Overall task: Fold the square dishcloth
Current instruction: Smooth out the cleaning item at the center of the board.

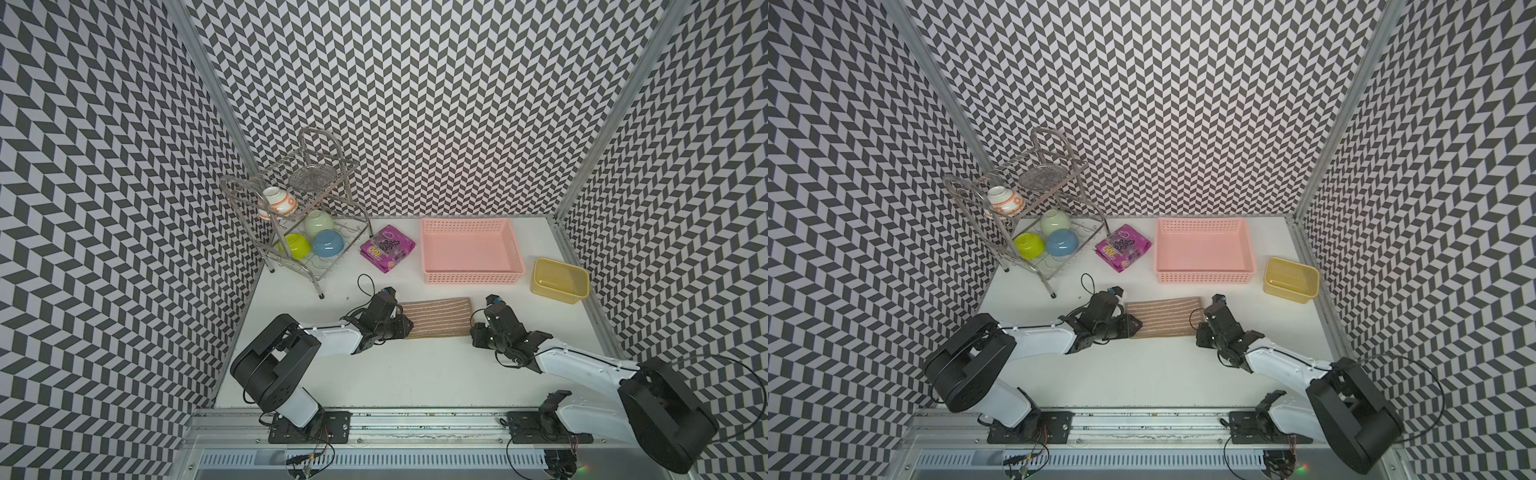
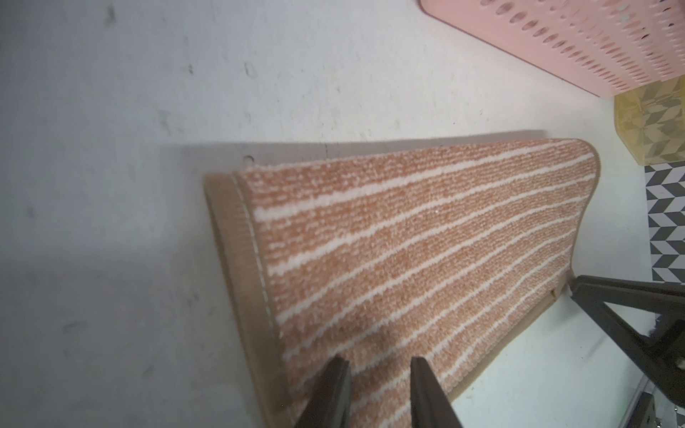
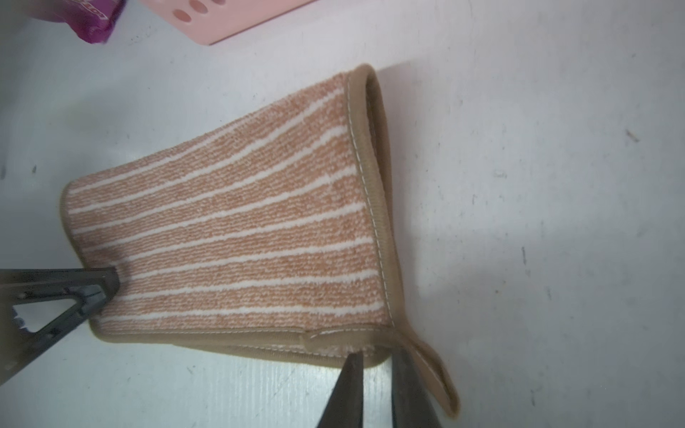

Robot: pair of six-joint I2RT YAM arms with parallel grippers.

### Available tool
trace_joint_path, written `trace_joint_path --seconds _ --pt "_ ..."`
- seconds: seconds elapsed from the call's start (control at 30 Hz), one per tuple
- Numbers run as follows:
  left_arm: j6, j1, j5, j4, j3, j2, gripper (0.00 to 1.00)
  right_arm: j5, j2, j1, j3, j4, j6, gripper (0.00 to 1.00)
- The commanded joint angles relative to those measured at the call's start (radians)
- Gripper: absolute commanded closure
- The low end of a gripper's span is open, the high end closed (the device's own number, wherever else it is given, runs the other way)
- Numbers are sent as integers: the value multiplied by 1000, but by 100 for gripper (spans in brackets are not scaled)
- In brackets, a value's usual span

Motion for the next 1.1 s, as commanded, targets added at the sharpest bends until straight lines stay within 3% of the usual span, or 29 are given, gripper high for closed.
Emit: trace_joint_path --seconds 0.0,0.17,0.53,1.07 --pt "10 10 -1 -81 26 -56 65 49 -80 -4 74 -46 -27 80" --pt "20 11 -19 -104 82 -106 64 69 -108 -4 135 0 -53 79" --pt "56 75 -29 -56 175 22 69 -35 166 -3 308 148 -80 81" --pt "60 115 23 7 156 151 72 -118 404 9 305 276 -25 83"
